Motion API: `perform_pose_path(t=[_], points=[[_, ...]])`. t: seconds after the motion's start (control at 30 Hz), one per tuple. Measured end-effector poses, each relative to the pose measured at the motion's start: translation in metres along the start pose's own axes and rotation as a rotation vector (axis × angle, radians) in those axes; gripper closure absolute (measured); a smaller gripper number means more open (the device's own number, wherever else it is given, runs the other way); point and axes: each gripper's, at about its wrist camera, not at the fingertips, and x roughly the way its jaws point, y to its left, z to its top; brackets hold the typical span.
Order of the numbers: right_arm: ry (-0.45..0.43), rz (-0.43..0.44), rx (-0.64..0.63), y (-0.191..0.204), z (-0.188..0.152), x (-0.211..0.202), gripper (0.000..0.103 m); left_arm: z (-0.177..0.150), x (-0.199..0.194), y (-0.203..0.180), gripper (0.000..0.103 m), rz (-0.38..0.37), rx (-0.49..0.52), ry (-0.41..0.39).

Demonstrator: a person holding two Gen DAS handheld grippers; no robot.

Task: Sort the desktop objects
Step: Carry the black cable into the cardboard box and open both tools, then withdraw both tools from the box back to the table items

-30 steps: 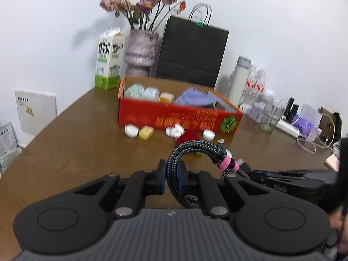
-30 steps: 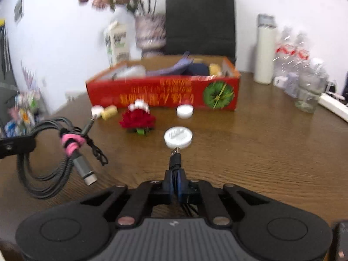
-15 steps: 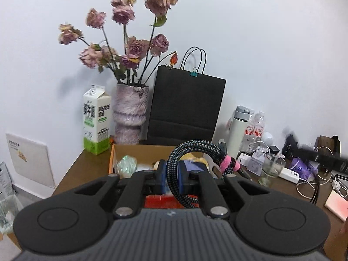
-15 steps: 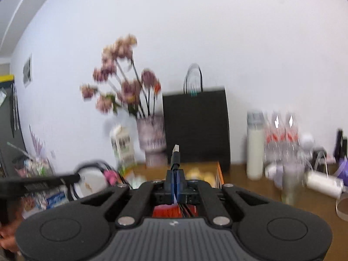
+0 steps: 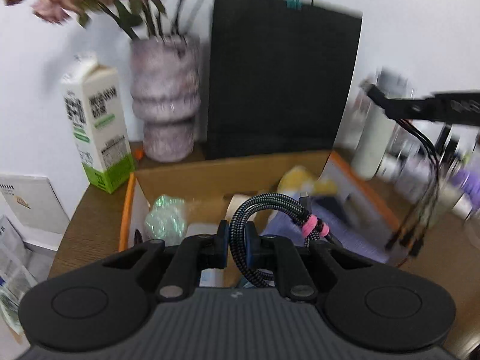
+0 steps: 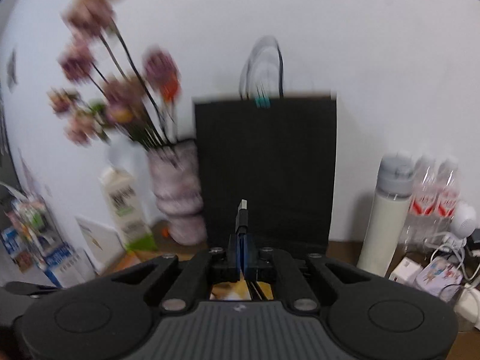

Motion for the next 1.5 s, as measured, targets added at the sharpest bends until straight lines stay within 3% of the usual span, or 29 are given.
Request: perform_pose_path(t=[0.23, 0.33, 0.4, 0.47, 0.53, 0.57, 0.63, 0.7, 0.8, 0.97, 1.17, 1.2, 1.33, 1.5], points=[[0.175, -0.004, 0.037, -0.015, -0.038, 0.092, 0.102, -0.005, 0.043, 0.008, 0.091, 0.011, 0.04, 0.062], [0.232, 0.017, 0.06, -0.018, -0.05, 0.112, 0.099, 0.001, 0.043, 0.016, 0.089, -0.009, 0.0, 0.074], [0.251, 0.036, 0.077, -0.02, -0.05, 0.114, 0.087, 0.007, 0.038, 0.019, 0.084, -0.014, -0.015, 0.063], [0.246, 0.041, 0.082, -0.019, -0.045, 0.102, 0.086, 0.013, 0.028, 0.022, 0.079, 0.002, -0.023, 0.043], [0.232, 0.026, 0.063, -0.015, -0.035, 0.086, 0.083, 0.02, 0.017, 0.026, 0.066, 0.008, -0.044, 0.037], [0.227, 0.011, 0.053, -0.013, -0.03, 0.078, 0.081, 0.024, 0.012, 0.028, 0.048, 0.018, -0.065, 0.038], [0.22, -0.009, 0.041, -0.008, -0.021, 0.058, 0.072, 0.029, 0.001, 0.032, 0.021, 0.051, -0.114, 0.026], [0.21, -0.017, 0.035, -0.005, -0.018, 0.035, 0.054, 0.028, -0.009, 0.033, 0.02, 0.086, -0.122, 0.015], [0.198, -0.024, 0.006, 0.004, -0.025, 0.003, 0.047, 0.018, -0.027, 0.034, 0.013, 0.13, -0.145, 0.015], [0.169, -0.006, 0.008, 0.023, -0.068, -0.048, 0.038, -0.026, -0.068, 0.024, 0.005, 0.161, -0.137, -0.035], [0.115, 0.0, 0.036, 0.05, -0.151, -0.109, 0.027, -0.116, -0.118, 0.0, 0.0, 0.15, -0.069, -0.14], [0.113, 0.0, 0.035, 0.055, -0.168, -0.118, 0.023, -0.131, -0.123, -0.003, 0.0, 0.156, -0.065, -0.146], [0.084, -0.053, 0.019, 0.071, -0.217, -0.149, 0.022, -0.189, -0.142, -0.01, 0.0, 0.221, -0.072, -0.146], [0.062, -0.054, 0.002, 0.084, -0.262, -0.179, 0.02, -0.232, -0.17, -0.013, 0.0, 0.225, -0.111, -0.135]])
